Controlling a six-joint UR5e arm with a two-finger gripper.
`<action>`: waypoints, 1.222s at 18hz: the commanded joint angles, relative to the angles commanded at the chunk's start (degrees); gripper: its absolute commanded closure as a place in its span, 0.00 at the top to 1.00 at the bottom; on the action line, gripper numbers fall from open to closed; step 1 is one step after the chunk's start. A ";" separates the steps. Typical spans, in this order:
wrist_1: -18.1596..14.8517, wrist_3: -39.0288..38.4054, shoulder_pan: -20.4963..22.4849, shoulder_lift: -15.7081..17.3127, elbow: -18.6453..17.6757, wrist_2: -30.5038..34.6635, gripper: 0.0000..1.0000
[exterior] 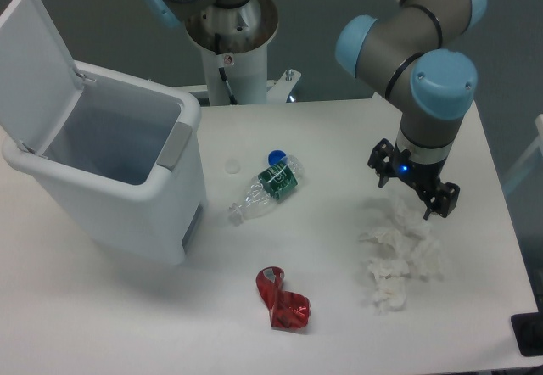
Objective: Pick up the plastic bottle
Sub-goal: 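Move the gripper from above the tissue toward the clear plastic bottle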
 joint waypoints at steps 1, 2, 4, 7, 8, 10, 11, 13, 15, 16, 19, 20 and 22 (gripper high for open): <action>-0.09 0.09 0.00 0.17 -0.09 -0.09 1.00; 0.00 0.00 -0.09 0.35 -0.61 -0.35 1.00; 0.00 -0.09 -0.53 0.53 -1.75 -0.44 1.00; 2.53 -0.96 -2.02 0.70 -4.56 -0.61 1.00; 3.16 -1.40 -2.37 0.79 -5.88 -1.14 1.00; 3.25 -2.20 -3.60 3.15 -8.43 -2.28 1.00; 3.25 -2.29 -4.21 4.12 -9.05 -3.33 1.00; 2.73 -5.34 -5.62 4.74 -10.98 -5.18 1.00; 2.81 -11.75 -7.20 4.75 -12.74 -6.32 1.00; 2.81 -12.74 -7.99 4.75 -12.83 -6.24 1.00; 1.41 -12.75 -10.71 4.75 -14.49 -5.54 1.00; 0.88 -12.75 -11.16 4.92 -15.63 -5.36 1.00; -0.26 -12.66 -12.21 5.97 -18.01 -3.18 1.00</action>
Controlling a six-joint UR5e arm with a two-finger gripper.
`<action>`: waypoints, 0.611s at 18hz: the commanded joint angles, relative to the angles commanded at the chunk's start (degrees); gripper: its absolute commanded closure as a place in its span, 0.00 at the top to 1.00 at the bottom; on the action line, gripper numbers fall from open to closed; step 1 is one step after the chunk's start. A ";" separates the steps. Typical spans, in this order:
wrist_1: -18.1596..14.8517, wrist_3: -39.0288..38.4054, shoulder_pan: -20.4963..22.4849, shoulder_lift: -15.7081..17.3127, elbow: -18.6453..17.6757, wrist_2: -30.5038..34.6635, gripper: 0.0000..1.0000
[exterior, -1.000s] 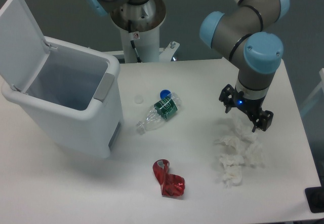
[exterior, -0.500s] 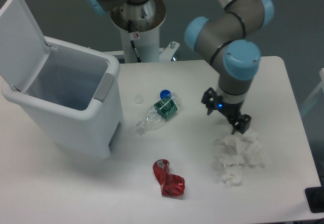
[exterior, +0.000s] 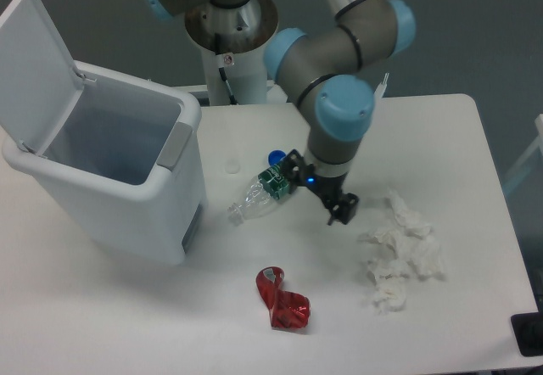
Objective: Pick up the plastic bottle
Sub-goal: 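Lower the open gripper over the bottle's green label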
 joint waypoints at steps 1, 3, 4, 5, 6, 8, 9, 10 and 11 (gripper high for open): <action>-0.35 0.00 -0.61 0.35 -1.06 0.88 1.00; -0.27 -0.09 -1.76 -0.17 -1.68 1.07 1.00; -0.27 -0.35 -1.85 -0.34 -1.68 0.98 1.00; -0.36 -0.26 -2.02 -0.35 -1.68 0.72 1.00; -0.44 -0.35 -2.20 -0.43 -1.94 0.71 1.00; -0.27 -0.61 -2.99 -0.52 -2.82 0.80 1.00; -0.09 -0.79 -3.34 -1.04 -2.91 0.80 1.00; 0.08 -1.14 -3.52 -1.66 -3.00 0.98 1.00; 0.34 -2.01 -3.52 -2.71 -2.65 1.07 1.00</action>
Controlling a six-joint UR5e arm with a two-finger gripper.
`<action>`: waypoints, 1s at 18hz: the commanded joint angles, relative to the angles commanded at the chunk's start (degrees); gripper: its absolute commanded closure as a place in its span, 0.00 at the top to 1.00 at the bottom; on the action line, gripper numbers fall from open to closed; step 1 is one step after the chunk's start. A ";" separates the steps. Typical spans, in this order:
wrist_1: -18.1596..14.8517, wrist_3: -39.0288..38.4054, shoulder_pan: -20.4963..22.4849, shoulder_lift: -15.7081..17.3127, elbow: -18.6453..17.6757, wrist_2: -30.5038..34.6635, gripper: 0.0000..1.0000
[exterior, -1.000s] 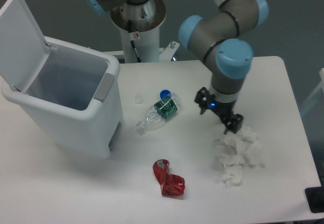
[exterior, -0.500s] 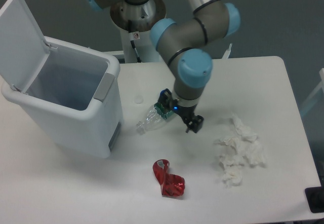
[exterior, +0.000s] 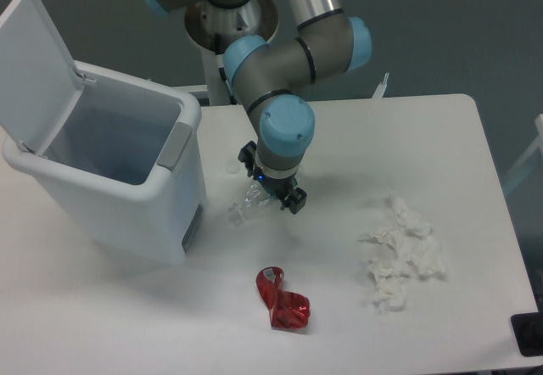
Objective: Pick up the plastic bottle
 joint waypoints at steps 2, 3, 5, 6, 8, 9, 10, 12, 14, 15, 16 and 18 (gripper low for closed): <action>0.27 -1.93 -0.09 -1.85 1.66 0.35 1.00; 0.18 -2.46 -0.26 -1.94 1.85 0.61 1.00; 0.18 -2.47 -1.40 -2.03 1.50 1.66 1.00; 0.18 -2.56 -1.49 -2.21 1.32 1.93 1.00; 0.18 -2.64 -1.93 -2.38 1.32 2.02 1.00; 0.18 -2.73 -1.93 -2.47 1.32 2.20 1.00; 0.18 -3.08 -2.02 -2.82 1.23 2.72 1.00; 0.18 -5.01 -3.07 -3.17 1.41 3.95 0.93; 0.18 -5.55 -3.08 -3.17 1.50 3.96 0.77; 0.27 -5.63 -3.08 -3.17 1.58 3.96 0.66; 0.27 -5.72 -3.08 -3.17 1.67 3.96 0.51; 0.27 -5.63 -3.08 -3.17 2.46 3.96 0.29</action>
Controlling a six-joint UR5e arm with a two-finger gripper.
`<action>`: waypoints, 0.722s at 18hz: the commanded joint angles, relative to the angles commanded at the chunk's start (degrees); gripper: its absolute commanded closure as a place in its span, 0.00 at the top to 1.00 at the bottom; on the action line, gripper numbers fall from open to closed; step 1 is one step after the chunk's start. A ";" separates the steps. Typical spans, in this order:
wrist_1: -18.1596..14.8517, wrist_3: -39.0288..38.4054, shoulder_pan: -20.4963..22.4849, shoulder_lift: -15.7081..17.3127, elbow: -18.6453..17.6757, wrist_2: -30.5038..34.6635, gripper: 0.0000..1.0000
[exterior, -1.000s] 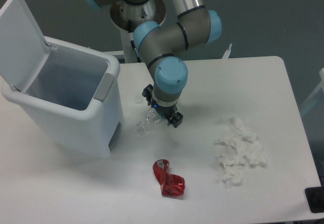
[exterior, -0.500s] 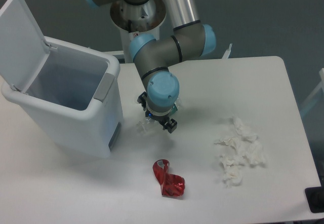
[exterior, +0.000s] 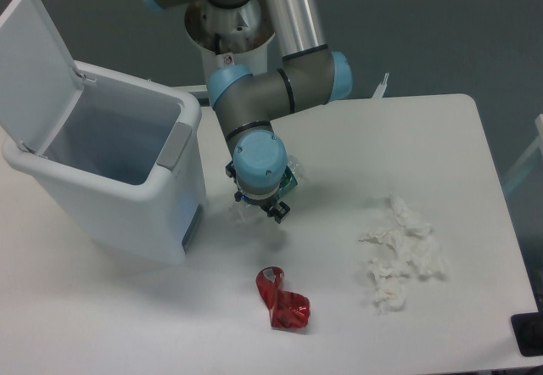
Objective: Pick up the plastic bottle
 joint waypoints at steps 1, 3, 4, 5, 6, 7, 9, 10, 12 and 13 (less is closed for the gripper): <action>0.09 -0.09 0.00 0.00 0.44 0.00 0.24; 0.09 -0.18 0.09 0.09 0.97 0.09 0.21; 0.09 -0.44 0.09 0.17 1.14 0.09 0.21; 0.09 -0.70 0.17 0.26 2.02 0.09 0.21; 0.00 -0.62 0.52 0.35 2.90 0.17 0.22; -0.17 -0.62 0.79 0.35 3.69 0.17 0.22; -0.44 -0.62 1.93 0.44 5.71 0.17 0.23; -0.44 -0.62 2.37 0.35 6.93 0.17 0.25; -0.44 -0.44 3.33 0.44 8.70 0.09 0.26; -0.35 -0.35 3.95 0.53 9.49 -0.26 0.26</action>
